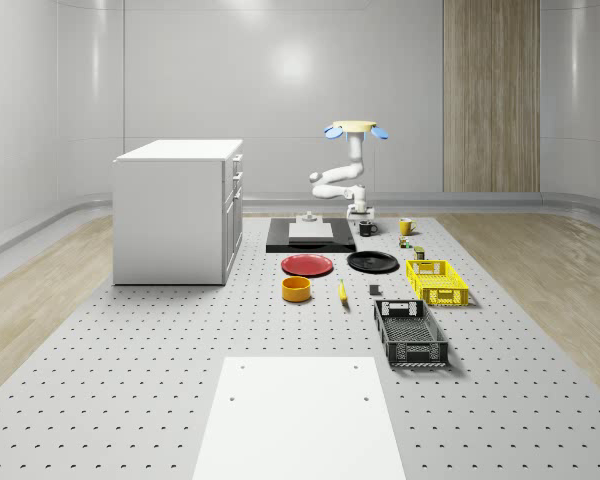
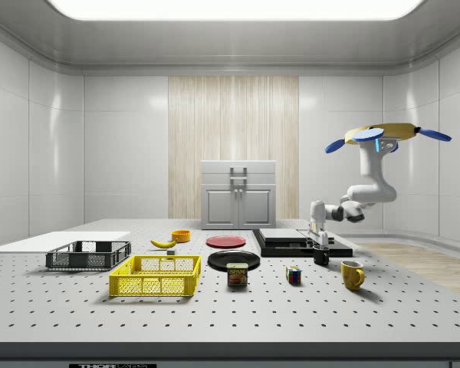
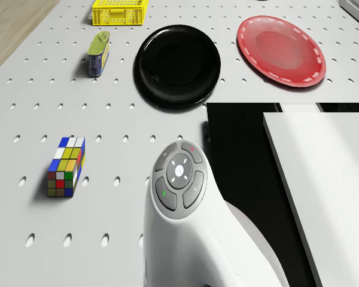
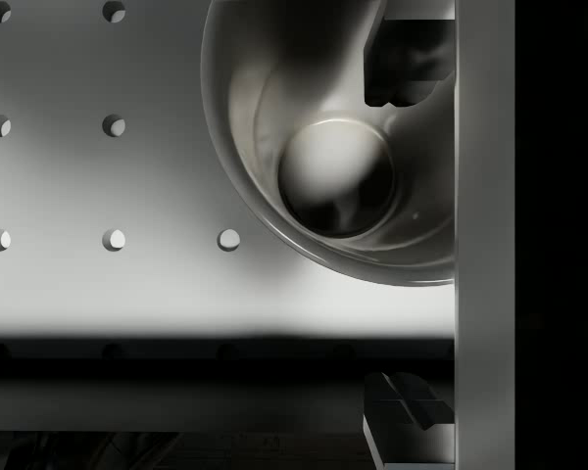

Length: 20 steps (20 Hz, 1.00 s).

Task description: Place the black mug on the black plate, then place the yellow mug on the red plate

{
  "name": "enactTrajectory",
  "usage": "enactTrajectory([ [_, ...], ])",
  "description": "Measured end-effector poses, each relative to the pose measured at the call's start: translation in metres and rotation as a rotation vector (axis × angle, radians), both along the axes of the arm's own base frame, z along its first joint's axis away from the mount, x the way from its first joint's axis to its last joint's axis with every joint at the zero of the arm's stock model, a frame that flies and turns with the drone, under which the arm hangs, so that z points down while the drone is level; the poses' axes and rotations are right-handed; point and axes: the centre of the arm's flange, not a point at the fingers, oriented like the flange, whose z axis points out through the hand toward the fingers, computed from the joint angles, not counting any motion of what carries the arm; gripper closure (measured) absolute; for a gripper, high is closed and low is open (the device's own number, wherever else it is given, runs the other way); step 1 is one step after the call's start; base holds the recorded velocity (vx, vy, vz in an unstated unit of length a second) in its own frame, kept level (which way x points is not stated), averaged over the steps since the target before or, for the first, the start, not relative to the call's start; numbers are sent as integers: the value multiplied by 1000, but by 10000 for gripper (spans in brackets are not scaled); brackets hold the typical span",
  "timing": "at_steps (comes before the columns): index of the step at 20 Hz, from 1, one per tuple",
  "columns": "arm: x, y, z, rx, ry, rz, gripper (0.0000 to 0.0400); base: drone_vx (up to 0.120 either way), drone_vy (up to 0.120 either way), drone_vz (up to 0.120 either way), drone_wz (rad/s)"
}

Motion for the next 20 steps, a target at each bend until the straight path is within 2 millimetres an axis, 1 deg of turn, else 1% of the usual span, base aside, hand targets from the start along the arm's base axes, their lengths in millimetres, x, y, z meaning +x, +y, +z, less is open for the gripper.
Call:
enactTrajectory([
  [11, 2, 3, 4, 0, 0, 0, 0, 0, 0, 0, 0],
  [12, 2, 3, 4, 0, 0, 0, 64, 0, 0, 0, 0],
  [13, 2, 4, 4, 0, 0, 0, 114, 0, 0, 0, 0],
  [14, 2, 4, 4, 0, 0, 0, 153, 0, 0, 0, 0],
  [15, 2, 4, 4, 0, 0, 0, 183, 0, 0, 0, 0],
  [17, 2, 4, 4, 0, 0, 0, 225, 0, 0, 0, 0],
  [20, 2, 4, 4, 0, 0, 0, 259, 0, 0, 0, 0],
])
